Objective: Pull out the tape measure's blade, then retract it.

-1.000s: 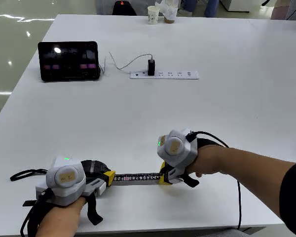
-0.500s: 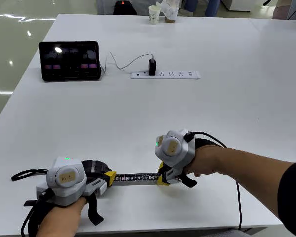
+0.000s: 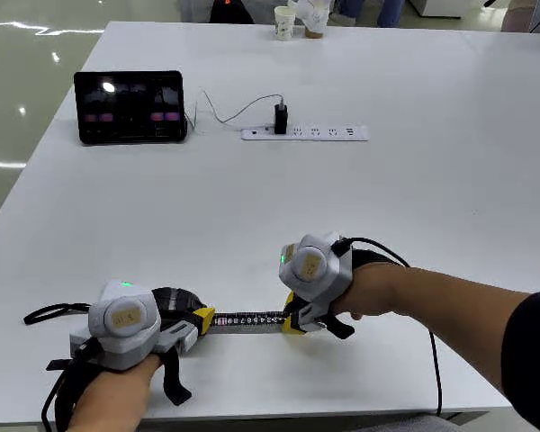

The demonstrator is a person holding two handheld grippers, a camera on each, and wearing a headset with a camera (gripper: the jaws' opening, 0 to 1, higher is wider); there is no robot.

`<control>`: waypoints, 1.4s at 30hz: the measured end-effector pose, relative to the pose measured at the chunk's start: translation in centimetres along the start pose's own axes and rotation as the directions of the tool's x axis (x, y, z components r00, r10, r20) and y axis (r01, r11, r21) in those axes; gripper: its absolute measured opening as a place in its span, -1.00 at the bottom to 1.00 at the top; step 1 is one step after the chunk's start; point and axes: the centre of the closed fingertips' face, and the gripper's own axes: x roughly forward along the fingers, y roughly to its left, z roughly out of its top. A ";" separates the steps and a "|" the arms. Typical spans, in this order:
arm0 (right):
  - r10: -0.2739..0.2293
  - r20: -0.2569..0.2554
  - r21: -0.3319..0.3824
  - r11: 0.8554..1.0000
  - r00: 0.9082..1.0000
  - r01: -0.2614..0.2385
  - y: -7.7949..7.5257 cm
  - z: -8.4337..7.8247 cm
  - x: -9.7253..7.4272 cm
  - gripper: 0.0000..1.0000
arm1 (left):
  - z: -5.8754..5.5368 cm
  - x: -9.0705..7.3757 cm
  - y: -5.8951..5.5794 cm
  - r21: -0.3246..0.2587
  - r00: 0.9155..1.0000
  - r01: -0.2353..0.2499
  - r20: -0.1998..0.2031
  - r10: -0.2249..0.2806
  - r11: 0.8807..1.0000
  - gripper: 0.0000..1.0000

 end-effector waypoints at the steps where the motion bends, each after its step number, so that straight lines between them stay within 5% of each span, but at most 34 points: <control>1: 0.000 0.000 0.000 1.000 1.000 0.000 0.0 0.0 0.0 -0.77 | 0.0 0.0 0.0 0.001 1.000 0.000 0.000 0.000 1.000 0.20; 42: -0.003 0.070 0.010 1.000 0.998 0.002 0.4 2.4 1.3 -0.78 | 0.0 0.1 0.2 0.007 1.000 0.004 -0.003 -0.004 1.000 0.20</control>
